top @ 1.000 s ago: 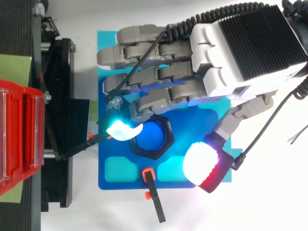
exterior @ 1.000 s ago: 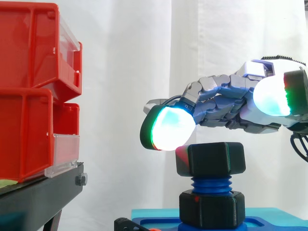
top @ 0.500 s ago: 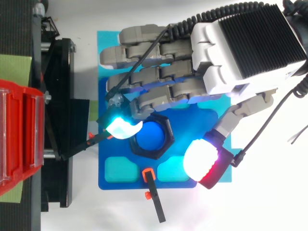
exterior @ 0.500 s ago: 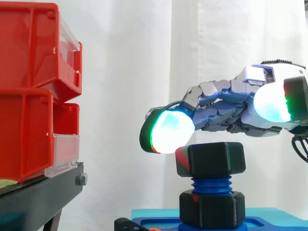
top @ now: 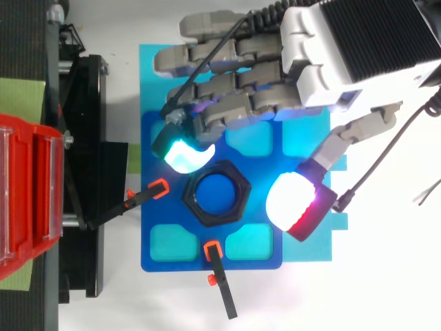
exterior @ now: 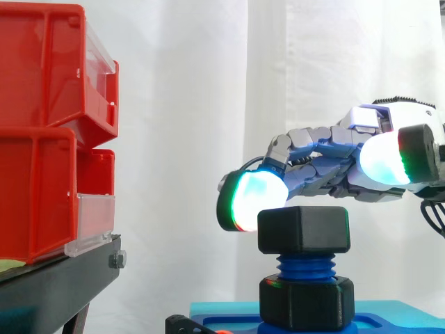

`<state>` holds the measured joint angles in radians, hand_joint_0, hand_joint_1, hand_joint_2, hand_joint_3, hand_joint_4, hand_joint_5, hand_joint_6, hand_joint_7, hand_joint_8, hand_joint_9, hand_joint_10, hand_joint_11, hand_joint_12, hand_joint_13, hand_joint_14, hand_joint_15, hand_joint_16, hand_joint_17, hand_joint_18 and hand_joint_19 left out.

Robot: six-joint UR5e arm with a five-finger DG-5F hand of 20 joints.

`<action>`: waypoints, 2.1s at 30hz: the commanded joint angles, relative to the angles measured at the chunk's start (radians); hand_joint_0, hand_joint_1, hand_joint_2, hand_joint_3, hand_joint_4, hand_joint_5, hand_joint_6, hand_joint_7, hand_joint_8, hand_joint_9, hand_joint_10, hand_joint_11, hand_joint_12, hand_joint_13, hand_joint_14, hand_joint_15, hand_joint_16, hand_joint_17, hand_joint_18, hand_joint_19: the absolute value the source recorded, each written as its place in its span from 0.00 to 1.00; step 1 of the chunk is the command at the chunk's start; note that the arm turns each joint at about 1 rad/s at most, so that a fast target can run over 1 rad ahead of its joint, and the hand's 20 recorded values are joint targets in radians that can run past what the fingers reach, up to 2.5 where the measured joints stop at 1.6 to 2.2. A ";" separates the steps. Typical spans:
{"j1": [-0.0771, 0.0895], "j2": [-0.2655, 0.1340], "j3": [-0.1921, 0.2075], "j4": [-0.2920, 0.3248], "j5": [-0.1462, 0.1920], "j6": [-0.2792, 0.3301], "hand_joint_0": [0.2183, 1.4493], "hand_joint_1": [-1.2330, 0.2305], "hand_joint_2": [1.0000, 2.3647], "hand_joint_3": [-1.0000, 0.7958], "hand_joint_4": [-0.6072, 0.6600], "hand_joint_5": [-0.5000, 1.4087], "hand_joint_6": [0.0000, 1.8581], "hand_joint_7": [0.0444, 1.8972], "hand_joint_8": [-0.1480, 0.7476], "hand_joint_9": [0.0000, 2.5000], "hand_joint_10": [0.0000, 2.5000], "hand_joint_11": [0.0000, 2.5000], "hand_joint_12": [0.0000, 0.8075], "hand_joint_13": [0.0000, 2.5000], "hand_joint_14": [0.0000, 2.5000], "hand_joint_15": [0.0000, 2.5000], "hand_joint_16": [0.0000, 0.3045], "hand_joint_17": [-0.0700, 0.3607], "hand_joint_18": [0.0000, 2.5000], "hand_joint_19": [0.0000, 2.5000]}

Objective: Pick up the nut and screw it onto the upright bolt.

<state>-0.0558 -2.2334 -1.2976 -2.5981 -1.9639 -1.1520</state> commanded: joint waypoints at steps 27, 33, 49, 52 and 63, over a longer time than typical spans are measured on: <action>-0.021 0.001 0.083 -0.028 0.257 0.284 0.21 0.61 0.00 0.28 0.63 0.19 0.27 0.35 0.38 0.16 0.00 0.00 0.36 0.06 0.00 0.00 0.13 0.37 0.00 0.00; -0.006 0.026 0.083 -0.157 0.433 0.359 0.21 0.62 0.00 0.28 0.64 0.19 0.27 0.36 0.39 0.17 0.00 0.00 0.36 0.06 0.00 0.00 0.13 0.37 0.00 0.00; 0.016 0.074 0.083 -0.257 0.456 0.344 0.21 0.61 0.00 0.28 0.64 0.19 0.27 0.37 0.39 0.17 0.00 0.00 0.36 0.07 0.00 0.00 0.13 0.37 0.00 0.00; 0.028 0.074 0.083 -0.250 0.467 0.341 0.21 0.61 0.00 0.28 0.64 0.19 0.27 0.37 0.39 0.17 0.00 0.00 0.36 0.07 0.00 0.00 0.13 0.37 0.00 0.00; 0.090 0.064 0.081 -0.208 0.477 0.314 0.21 0.63 0.00 0.28 0.64 0.19 0.27 0.36 0.39 0.17 0.00 0.00 0.37 0.06 0.00 0.00 0.13 0.37 0.00 0.00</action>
<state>0.0191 -2.1661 -1.2162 -2.8255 -1.4873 -0.8277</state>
